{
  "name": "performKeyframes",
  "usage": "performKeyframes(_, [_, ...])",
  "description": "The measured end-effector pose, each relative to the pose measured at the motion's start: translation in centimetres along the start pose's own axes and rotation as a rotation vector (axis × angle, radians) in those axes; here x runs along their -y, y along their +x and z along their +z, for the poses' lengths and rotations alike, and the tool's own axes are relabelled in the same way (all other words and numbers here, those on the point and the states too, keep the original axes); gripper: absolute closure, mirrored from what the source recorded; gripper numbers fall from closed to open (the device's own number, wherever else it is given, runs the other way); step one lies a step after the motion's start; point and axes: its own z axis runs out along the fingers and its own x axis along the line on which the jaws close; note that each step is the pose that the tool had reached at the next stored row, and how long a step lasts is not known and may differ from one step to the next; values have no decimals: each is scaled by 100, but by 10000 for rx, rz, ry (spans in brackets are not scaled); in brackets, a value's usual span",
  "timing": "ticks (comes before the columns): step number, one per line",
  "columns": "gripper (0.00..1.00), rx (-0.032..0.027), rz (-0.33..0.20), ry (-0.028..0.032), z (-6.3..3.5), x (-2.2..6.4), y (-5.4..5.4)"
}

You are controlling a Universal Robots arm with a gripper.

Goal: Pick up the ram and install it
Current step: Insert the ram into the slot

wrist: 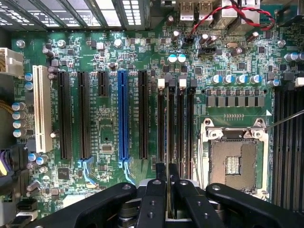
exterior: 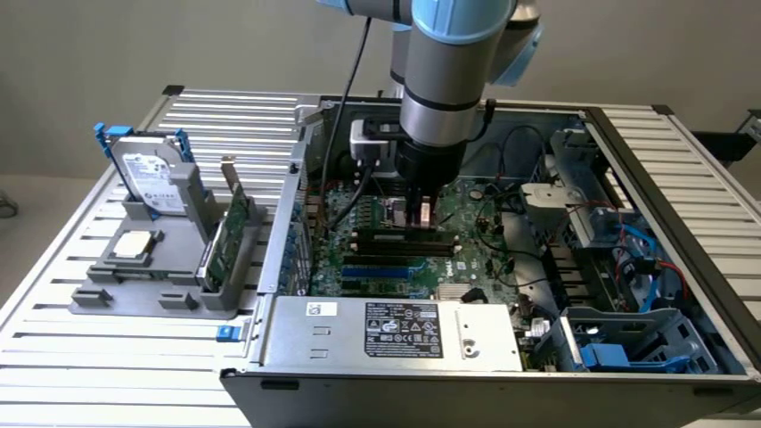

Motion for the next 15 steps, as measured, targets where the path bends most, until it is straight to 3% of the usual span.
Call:
performKeyframes(10, [87,-76,-84,-1,20,1,5])
performKeyframes(15, [87,-85,-109,2,31,1,4])
